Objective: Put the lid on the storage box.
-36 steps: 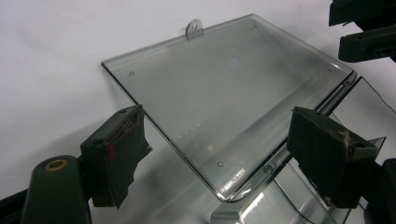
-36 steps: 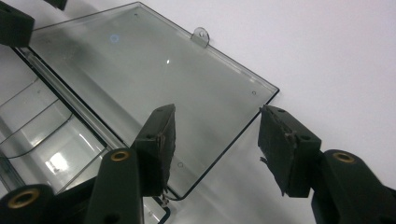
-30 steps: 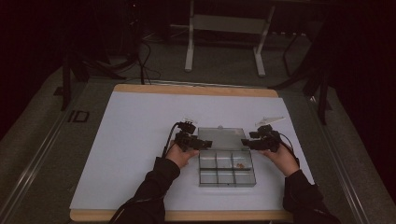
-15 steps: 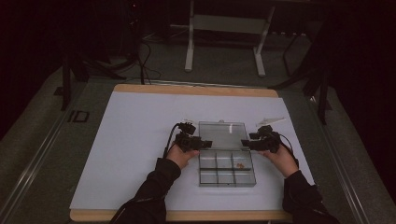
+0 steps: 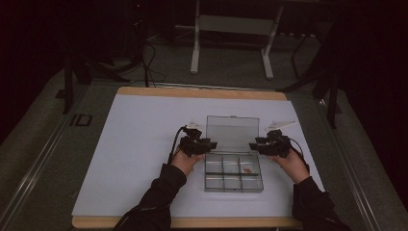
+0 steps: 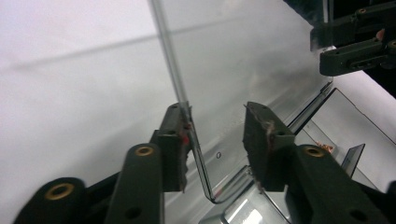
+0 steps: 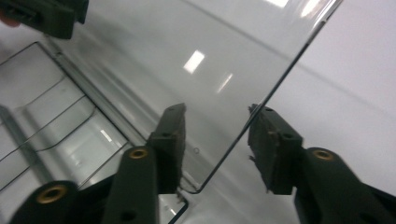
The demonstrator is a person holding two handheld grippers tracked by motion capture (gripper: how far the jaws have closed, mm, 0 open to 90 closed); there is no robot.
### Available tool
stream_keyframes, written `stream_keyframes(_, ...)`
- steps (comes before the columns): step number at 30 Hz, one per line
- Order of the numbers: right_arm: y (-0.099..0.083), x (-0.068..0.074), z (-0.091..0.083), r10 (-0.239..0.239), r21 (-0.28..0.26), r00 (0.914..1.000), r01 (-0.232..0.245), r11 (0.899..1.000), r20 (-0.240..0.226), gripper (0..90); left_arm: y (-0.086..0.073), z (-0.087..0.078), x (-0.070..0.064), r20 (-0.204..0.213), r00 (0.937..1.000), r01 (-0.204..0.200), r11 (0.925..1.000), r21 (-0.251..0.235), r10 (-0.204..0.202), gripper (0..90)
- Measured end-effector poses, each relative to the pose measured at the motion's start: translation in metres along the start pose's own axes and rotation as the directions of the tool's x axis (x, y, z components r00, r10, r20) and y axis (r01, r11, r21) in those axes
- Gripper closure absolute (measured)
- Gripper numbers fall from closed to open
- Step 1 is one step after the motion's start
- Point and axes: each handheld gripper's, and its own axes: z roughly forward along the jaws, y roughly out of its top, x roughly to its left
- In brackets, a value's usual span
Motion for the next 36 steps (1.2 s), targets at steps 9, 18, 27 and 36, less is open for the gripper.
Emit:
stream_keyframes(9, 0.001, 0.003, -0.015, -0.011, -0.033, 0.9999, 0.011, 0.999, -0.004, 68.2, 0.007, -0.014, -0.003, 0.002, 0.9995, -0.03, 0.9986, -0.044, 0.03, 65.3)
stream_keyframes(18, 0.001, 0.007, -0.029, -0.039, -0.069, 0.9992, 0.038, 0.997, -0.008, 73.7, 0.012, -0.03, -0.012, -0.004, 0.9961, -0.089, 0.9937, -0.069, 0.088, 67.4)
stream_keyframes(27, -0.003, 0.014, -0.038, -0.081, -0.087, 0.9967, 0.081, 0.993, 0.004, 76.6, 0.015, -0.043, -0.019, 0.001, 0.9907, -0.136, 0.9882, -0.071, 0.136, 69.7)
stream_keyframes(36, -0.008, 0.02, -0.047, -0.121, -0.098, 0.9927, 0.121, 0.988, 0.007, 77.5, 0.009, -0.052, -0.029, -0.009, 0.9817, -0.191, 0.9796, -0.064, 0.19, 70.8)
